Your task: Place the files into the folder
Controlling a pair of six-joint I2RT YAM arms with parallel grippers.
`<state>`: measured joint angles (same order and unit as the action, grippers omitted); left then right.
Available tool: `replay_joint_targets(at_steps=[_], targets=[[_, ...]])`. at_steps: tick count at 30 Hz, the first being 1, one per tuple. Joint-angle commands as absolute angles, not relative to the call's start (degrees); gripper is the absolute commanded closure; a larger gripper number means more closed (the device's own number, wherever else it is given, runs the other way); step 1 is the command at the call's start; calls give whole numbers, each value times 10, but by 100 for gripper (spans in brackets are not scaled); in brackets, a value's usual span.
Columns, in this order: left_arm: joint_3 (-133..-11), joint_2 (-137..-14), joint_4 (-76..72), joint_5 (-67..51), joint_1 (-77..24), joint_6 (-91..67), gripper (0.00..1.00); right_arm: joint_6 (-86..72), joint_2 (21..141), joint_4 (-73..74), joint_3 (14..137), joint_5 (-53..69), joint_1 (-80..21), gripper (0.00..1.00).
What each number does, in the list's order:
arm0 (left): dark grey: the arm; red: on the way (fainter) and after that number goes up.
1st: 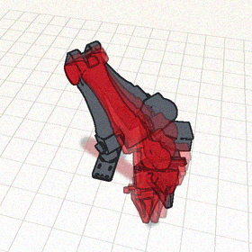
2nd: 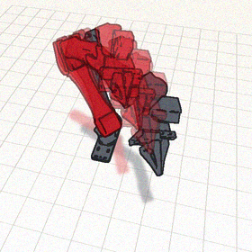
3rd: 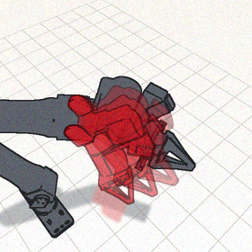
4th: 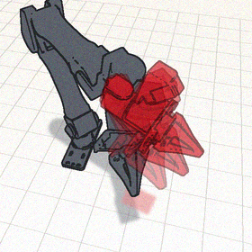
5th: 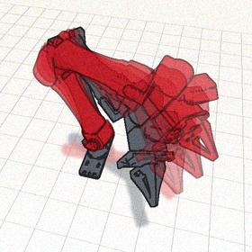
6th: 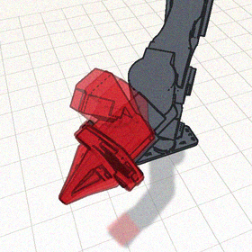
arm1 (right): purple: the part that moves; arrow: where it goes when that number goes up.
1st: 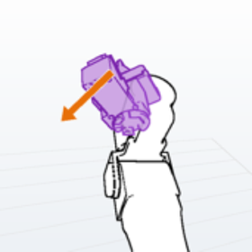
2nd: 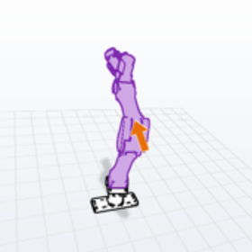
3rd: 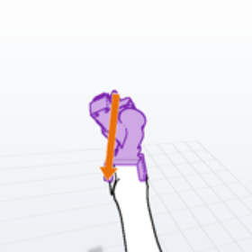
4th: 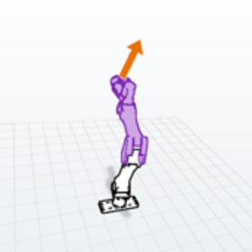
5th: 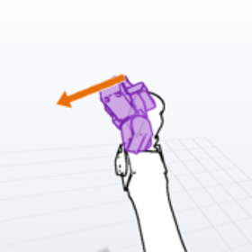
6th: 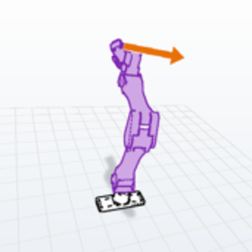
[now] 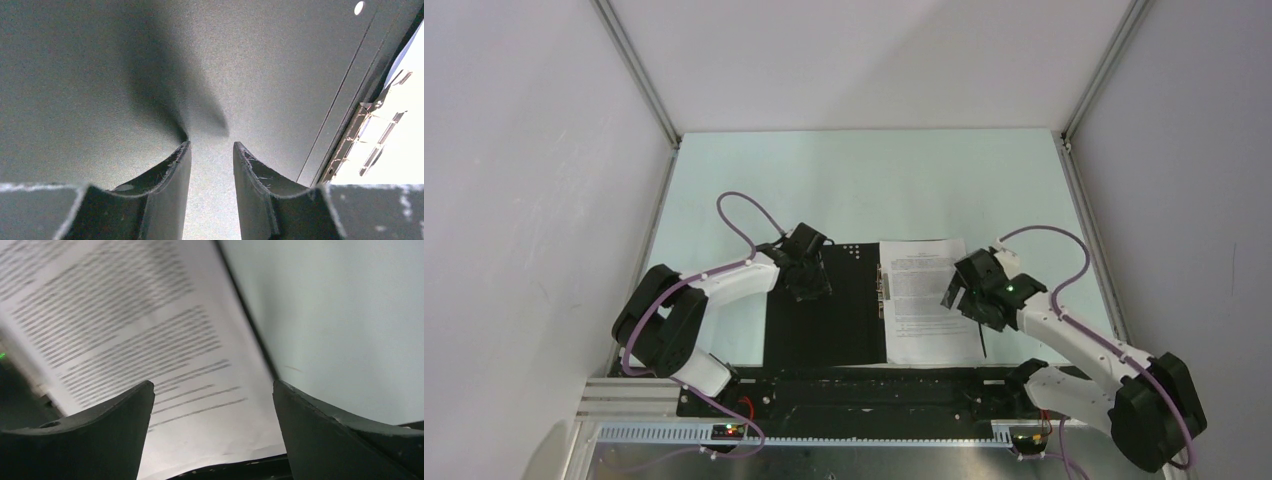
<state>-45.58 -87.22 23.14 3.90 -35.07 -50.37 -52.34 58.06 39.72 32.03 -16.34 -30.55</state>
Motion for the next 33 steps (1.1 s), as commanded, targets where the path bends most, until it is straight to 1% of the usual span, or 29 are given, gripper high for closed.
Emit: replay_joint_targets(at_steps=[1,5,6,7,9,10,12,15,21,24,27,31,33], targets=[[-488,-841,236,28,-344,-481,58,-496,627,398,417,-196,-369,9],[-473,-801,251,22,-320,-481,58,-471,718,382,501,-206,-435,19],[-459,-785,252,18,-315,-481,58,-462,735,380,514,-206,-444,24],[-451,-777,252,16,-303,-482,59,-451,770,375,542,-206,-461,26],[-427,-757,252,13,-289,-482,60,-439,820,374,581,-208,-482,36],[-412,-748,252,9,-282,-483,60,-435,836,372,592,-207,-488,44],[-393,-742,252,5,-275,-486,61,-425,885,366,620,-207,-500,55],[-370,-738,251,4,-268,-497,61,-407,917,355,647,-201,-513,57],[-342,-741,245,14,-249,-518,61,-391,953,327,663,-184,-523,56],[-335,-750,242,16,-238,-525,61,-393,969,327,665,-184,-524,56],[-330,-758,240,27,-234,-528,61,-390,978,325,665,-187,-524,59],[-325,-771,240,35,-224,-533,61,-385,986,318,665,-187,-525,59],[-325,-776,240,39,-221,-533,61,-382,989,315,666,-189,-523,62]])
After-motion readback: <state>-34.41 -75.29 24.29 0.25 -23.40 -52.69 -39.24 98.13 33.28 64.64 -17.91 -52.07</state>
